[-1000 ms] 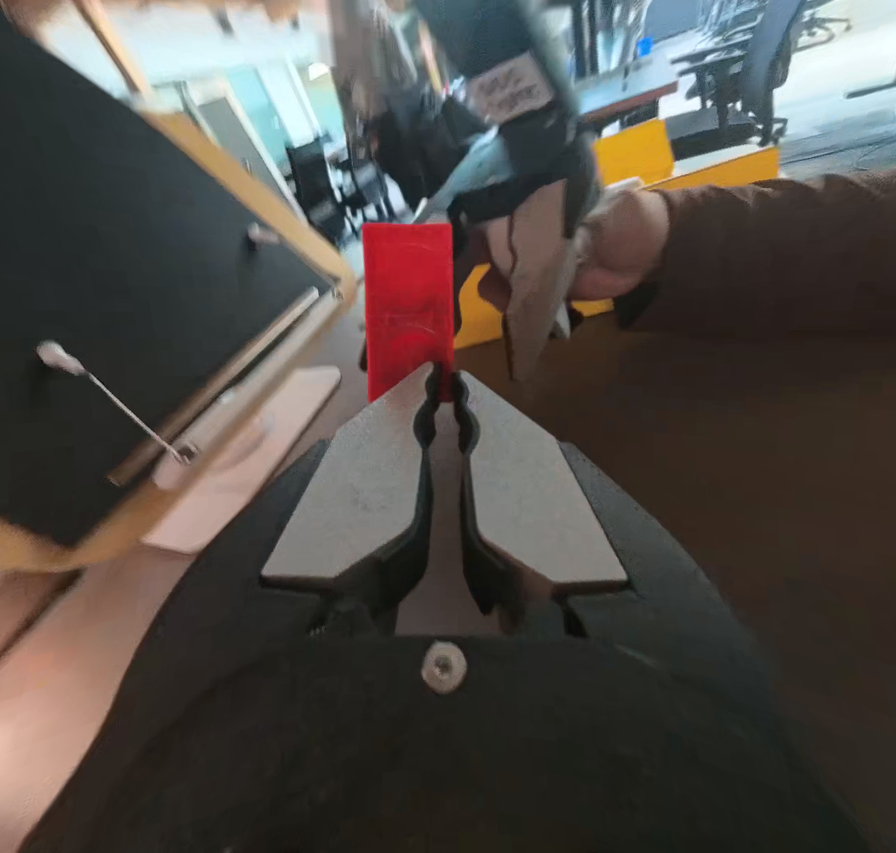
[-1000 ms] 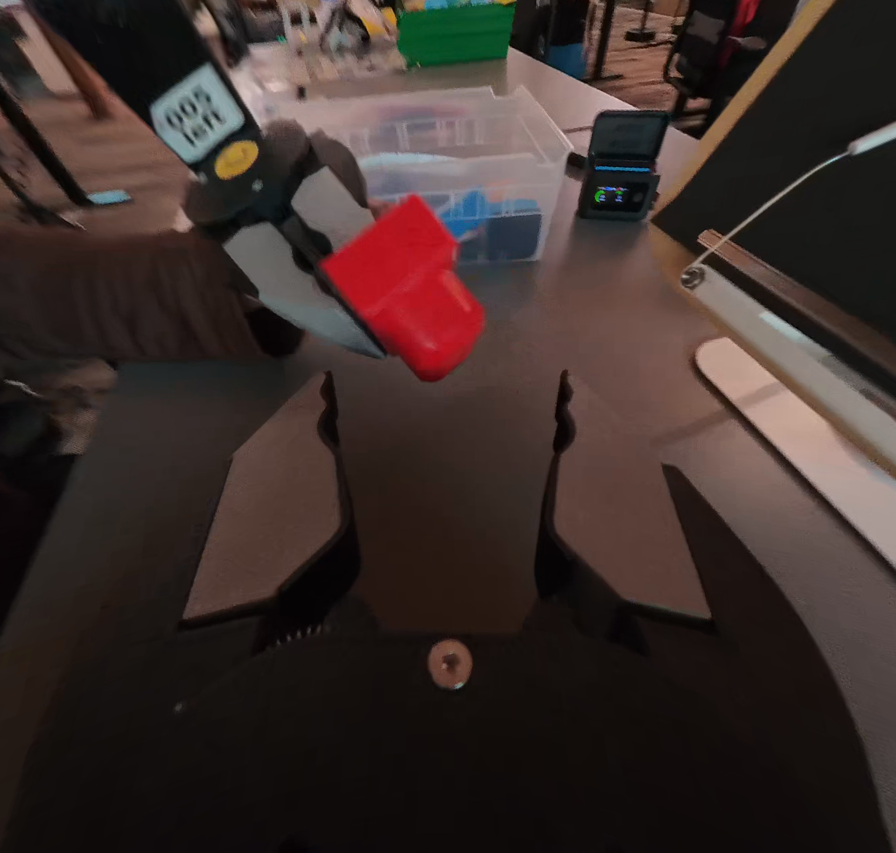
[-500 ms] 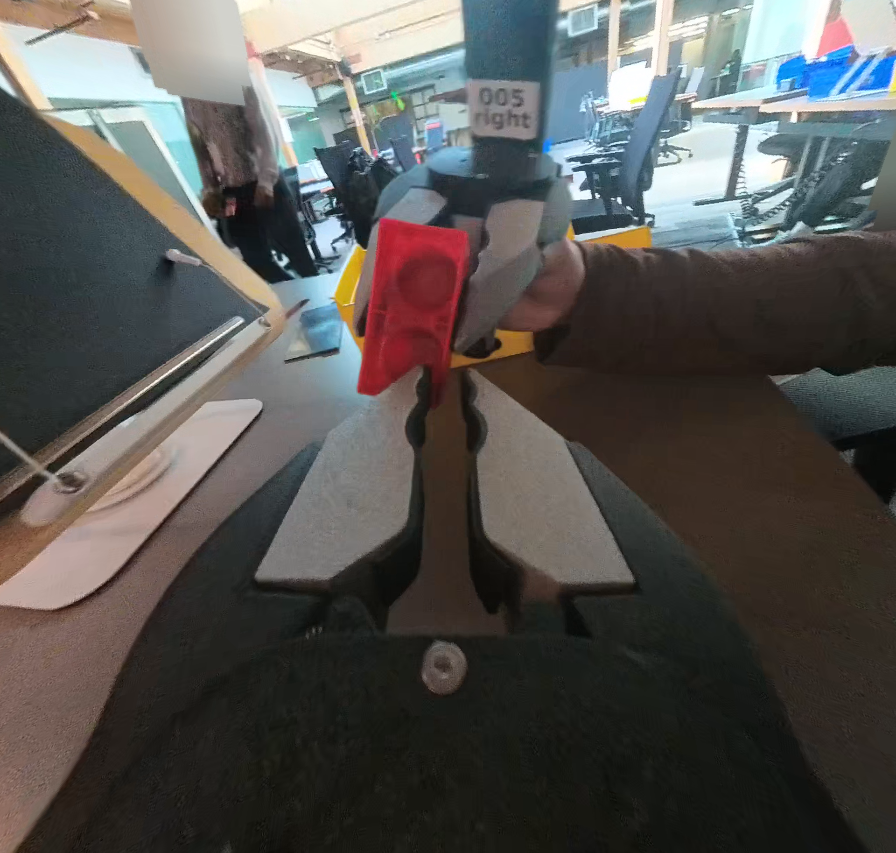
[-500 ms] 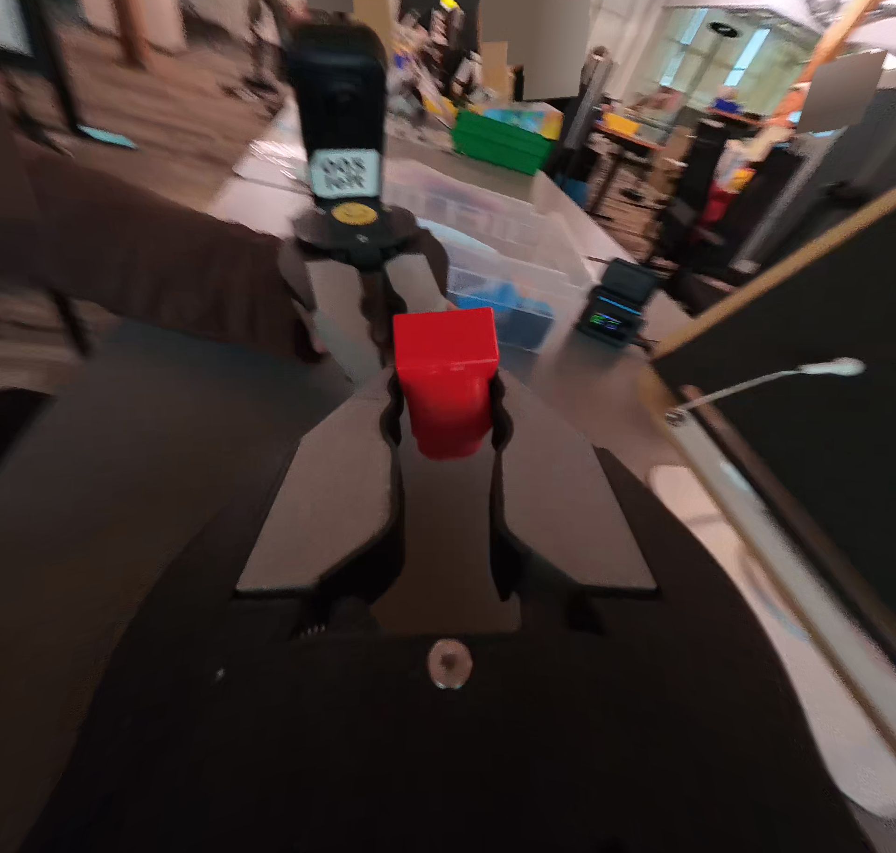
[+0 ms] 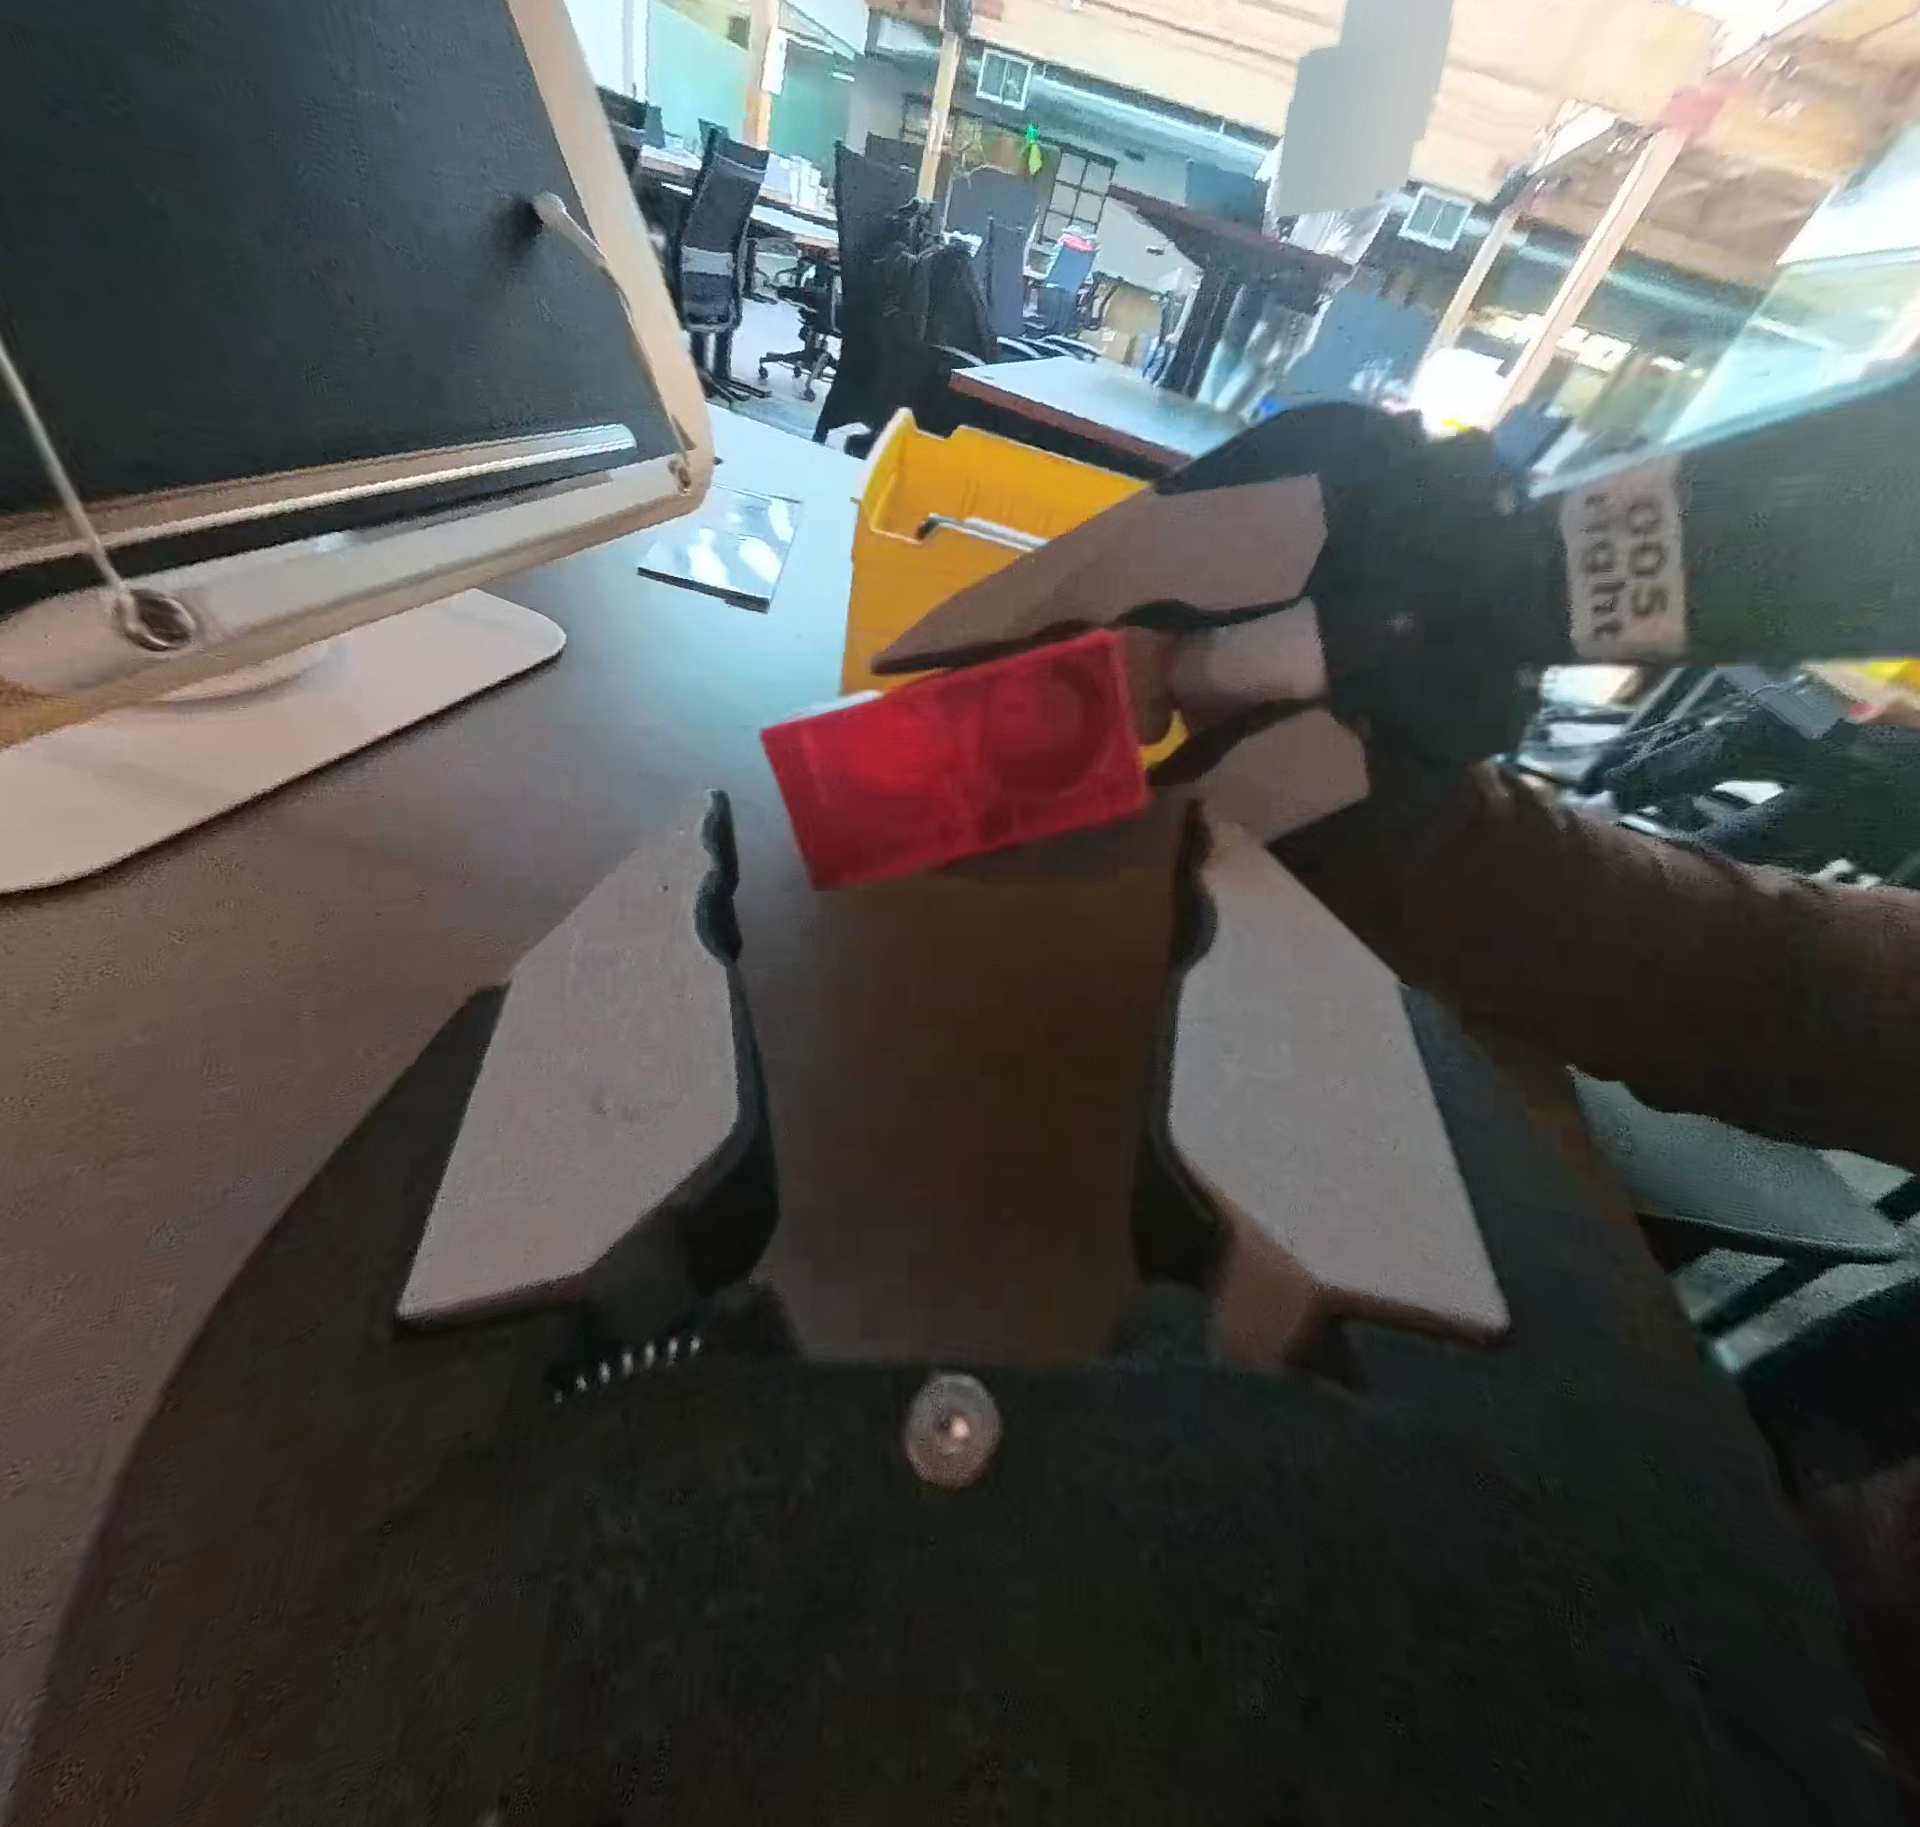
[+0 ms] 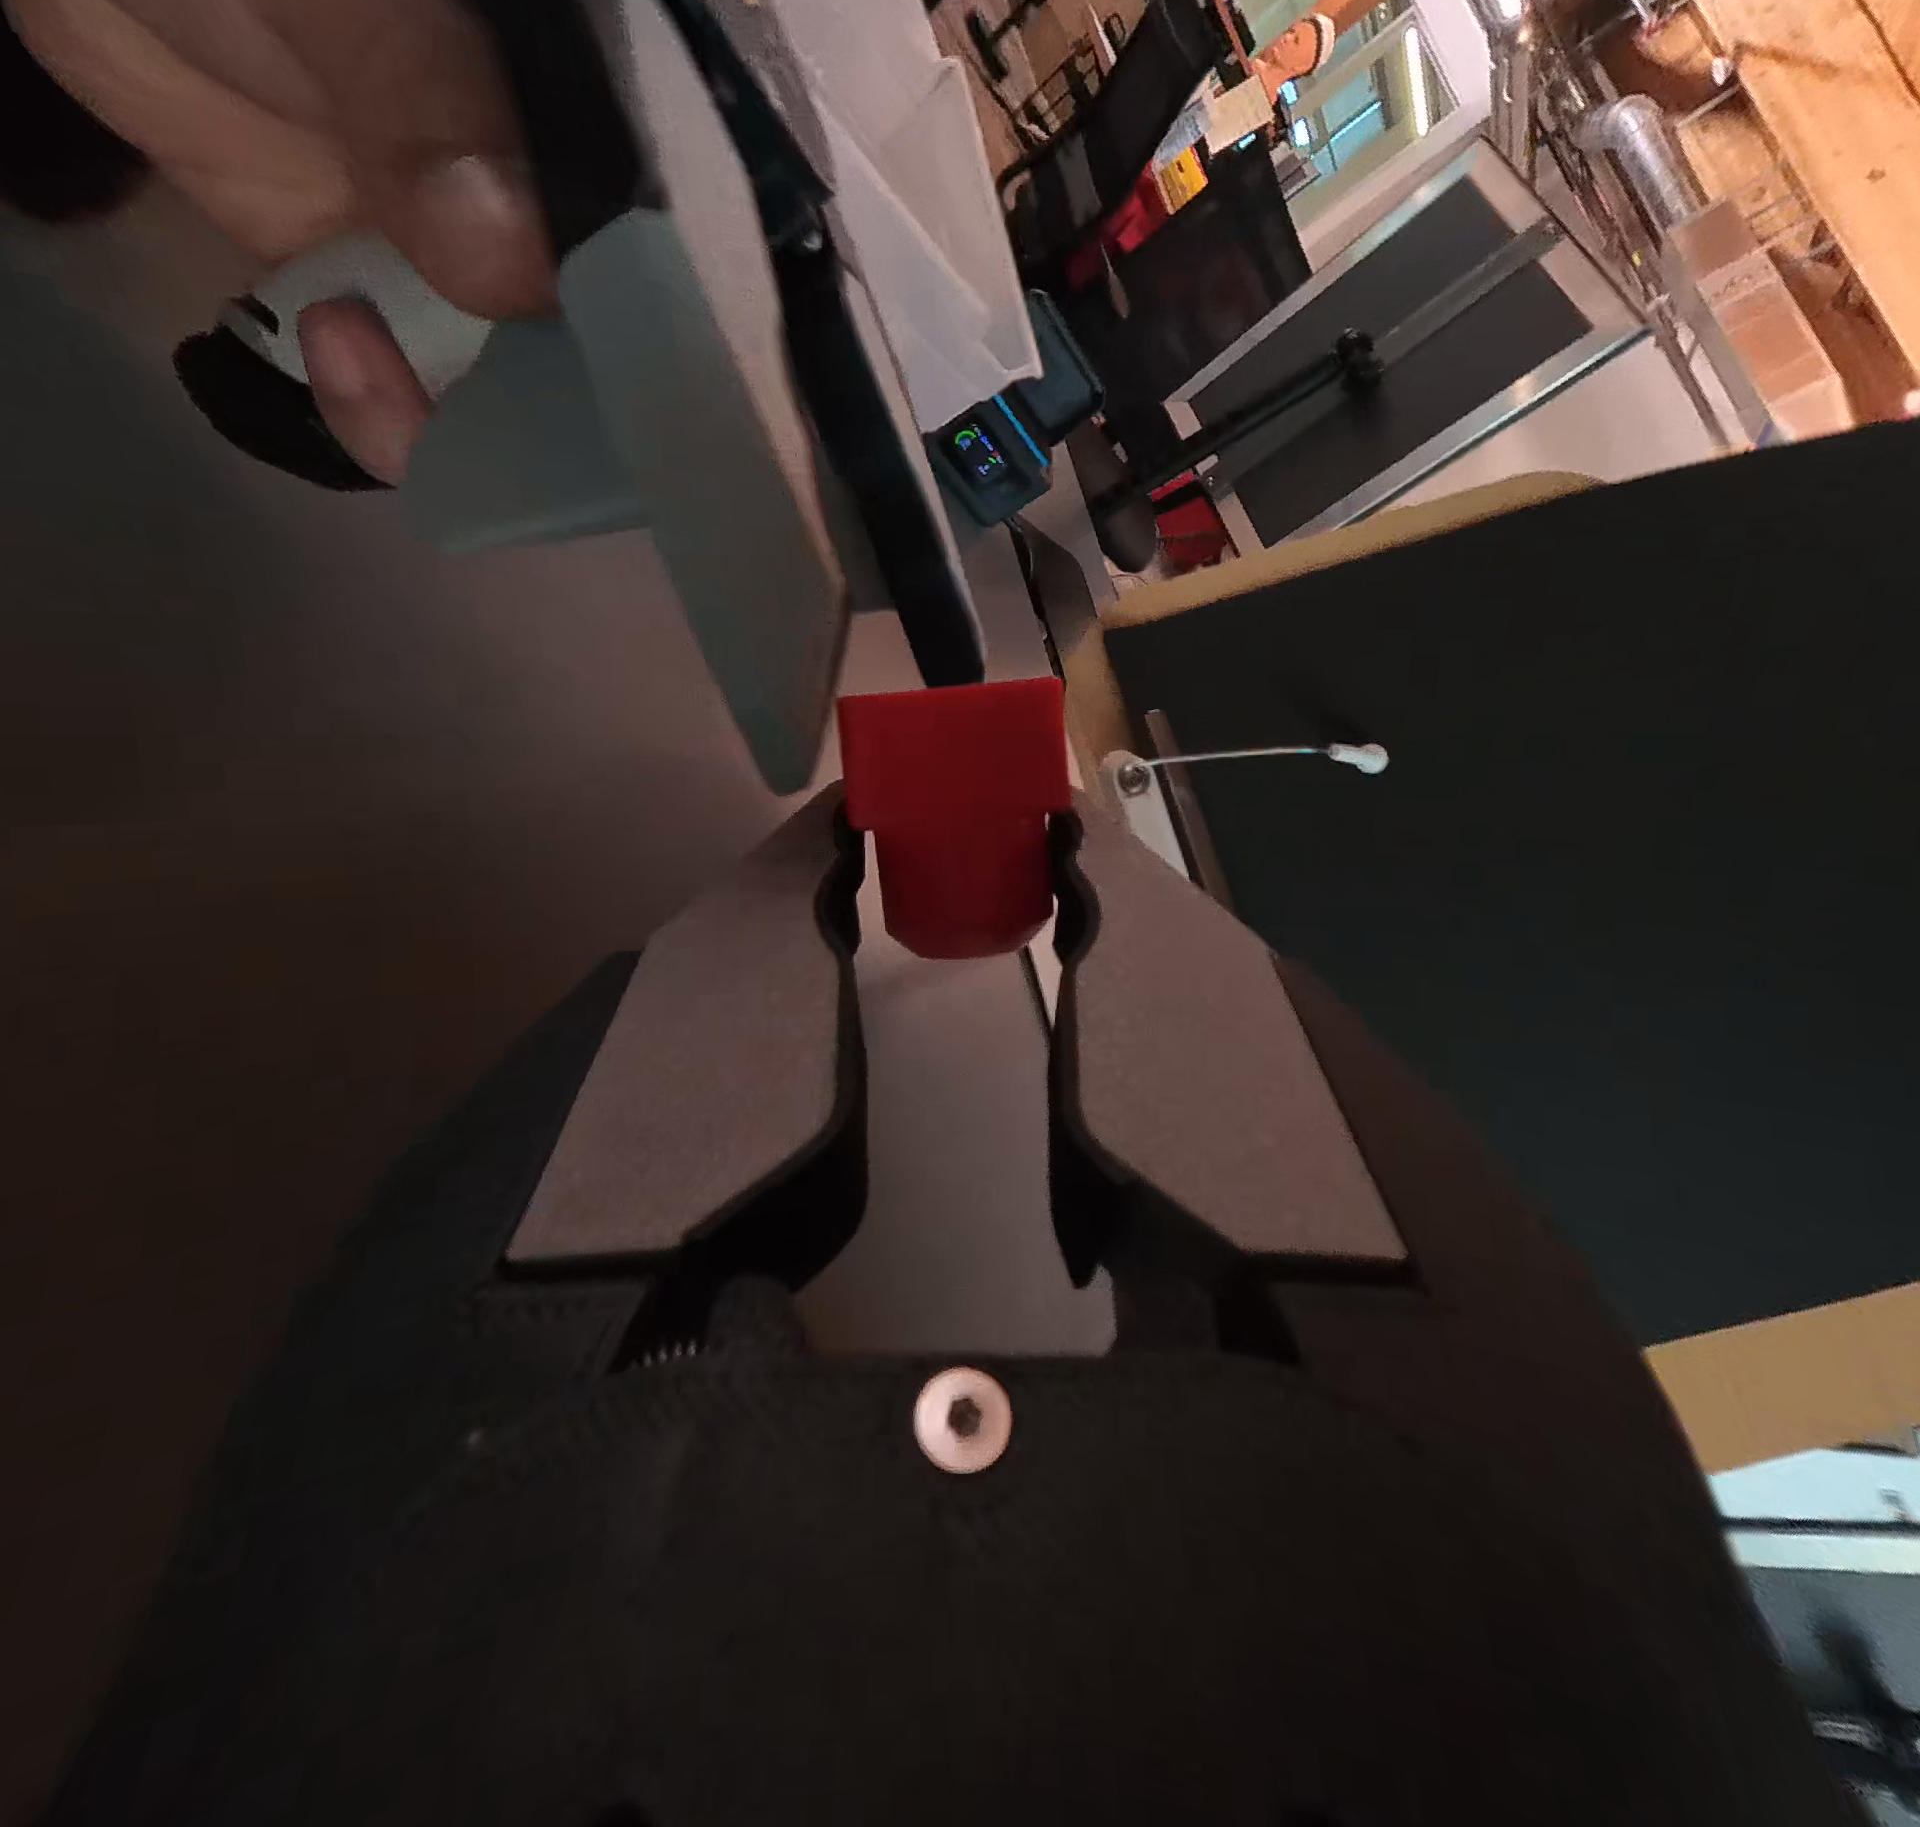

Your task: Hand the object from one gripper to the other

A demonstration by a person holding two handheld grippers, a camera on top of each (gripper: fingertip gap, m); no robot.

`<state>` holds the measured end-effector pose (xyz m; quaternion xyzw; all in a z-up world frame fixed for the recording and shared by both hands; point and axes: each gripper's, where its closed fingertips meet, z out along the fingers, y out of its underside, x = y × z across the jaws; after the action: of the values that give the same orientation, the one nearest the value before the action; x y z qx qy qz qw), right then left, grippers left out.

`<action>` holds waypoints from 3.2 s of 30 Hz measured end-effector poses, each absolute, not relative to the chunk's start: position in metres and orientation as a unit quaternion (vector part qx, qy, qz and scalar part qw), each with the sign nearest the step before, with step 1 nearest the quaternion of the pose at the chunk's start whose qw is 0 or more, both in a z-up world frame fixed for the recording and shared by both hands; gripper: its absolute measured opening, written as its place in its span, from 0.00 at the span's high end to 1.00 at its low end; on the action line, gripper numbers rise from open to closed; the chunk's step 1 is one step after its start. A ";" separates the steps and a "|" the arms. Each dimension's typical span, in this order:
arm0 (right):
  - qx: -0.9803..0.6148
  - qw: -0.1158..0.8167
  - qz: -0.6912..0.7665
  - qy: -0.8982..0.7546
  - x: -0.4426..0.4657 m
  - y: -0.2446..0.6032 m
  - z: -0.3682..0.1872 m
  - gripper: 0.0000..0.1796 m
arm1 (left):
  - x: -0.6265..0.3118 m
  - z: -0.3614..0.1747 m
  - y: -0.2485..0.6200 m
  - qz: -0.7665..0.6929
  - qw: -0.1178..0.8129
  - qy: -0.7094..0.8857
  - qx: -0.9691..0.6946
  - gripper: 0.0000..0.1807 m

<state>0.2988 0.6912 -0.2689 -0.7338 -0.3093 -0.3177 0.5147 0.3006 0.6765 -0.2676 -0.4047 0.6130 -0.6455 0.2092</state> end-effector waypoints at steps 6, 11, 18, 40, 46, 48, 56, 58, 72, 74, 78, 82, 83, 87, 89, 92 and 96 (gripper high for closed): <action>-0.720 0.497 -0.357 -0.327 0.293 0.697 -0.274 0.82 | 0.305 -0.271 0.672 -0.649 0.183 0.612 -0.414 0.61; -0.744 0.471 -0.346 -0.325 0.300 0.694 -0.287 0.79 | 0.314 -0.273 0.686 -0.601 0.265 0.639 -0.401 0.62; -0.807 0.533 -0.115 -0.226 0.303 0.685 -0.288 0.66 | 0.306 -0.240 0.715 -0.368 0.611 0.660 -0.235 0.61; -0.774 0.585 -0.134 -0.201 0.312 0.689 -0.265 0.75 | 0.301 -0.254 0.681 -0.566 0.416 0.651 -0.287 0.62; -0.742 0.564 -0.228 -0.281 0.293 0.693 -0.268 0.75 | 0.302 -0.239 0.687 -0.671 0.302 0.586 -0.339 0.63; -0.736 0.567 -0.226 -0.293 0.283 0.695 -0.269 0.74 | 0.301 -0.241 0.683 -0.662 0.308 0.597 -0.332 0.66; -0.783 0.536 -0.187 -0.256 0.296 0.691 -0.283 0.71 | 0.302 -0.250 0.674 -0.487 0.508 0.680 -0.208 0.82; -0.799 0.542 -0.121 -0.229 0.298 0.687 -0.284 0.70 | 0.303 -0.249 0.682 -0.416 0.574 0.681 -0.184 0.82; -0.723 0.612 0.305 -0.098 0.262 0.684 -0.248 0.53 | 0.290 -0.239 0.665 -0.265 0.719 0.641 -0.039 0.82; -0.735 0.609 0.279 -0.105 0.260 0.687 -0.254 0.57 | 0.290 -0.242 0.661 -0.274 0.713 0.644 -0.040 0.81; -0.758 0.604 0.221 -0.107 0.270 0.691 -0.262 0.60 | 0.293 -0.251 0.664 -0.275 0.697 0.660 -0.057 0.82; -0.802 0.570 0.147 -0.100 0.292 0.686 -0.274 0.61 | 0.299 -0.272 0.674 -0.338 0.608 0.707 -0.128 0.81; -0.815 0.562 0.102 -0.098 0.302 0.686 -0.278 0.60 | 0.302 -0.274 0.681 -0.362 0.585 0.707 -0.166 0.82; -0.850 0.505 -0.064 -0.134 0.325 0.683 -0.297 0.60 | 0.317 -0.288 0.710 -0.420 0.491 0.692 -0.323 0.76; -0.860 0.464 -0.126 -0.171 0.325 0.683 -0.309 0.60 | 0.318 -0.284 0.708 -0.486 0.428 0.664 -0.373 0.73; -0.862 0.410 -0.190 -0.229 0.316 0.686 -0.325 0.60 | 0.313 -0.283 0.690 -0.586 0.279 0.631 -0.426 0.63; -0.847 0.397 -0.220 -0.277 0.294 0.694 -0.330 0.60 | 0.313 -0.299 0.676 -0.600 0.172 0.627 -0.466 0.55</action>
<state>0.2941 0.6939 -0.3297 -0.8469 -0.2769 -0.2205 0.3968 0.3133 0.6755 -0.2993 -0.4664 0.6270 -0.5999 0.1716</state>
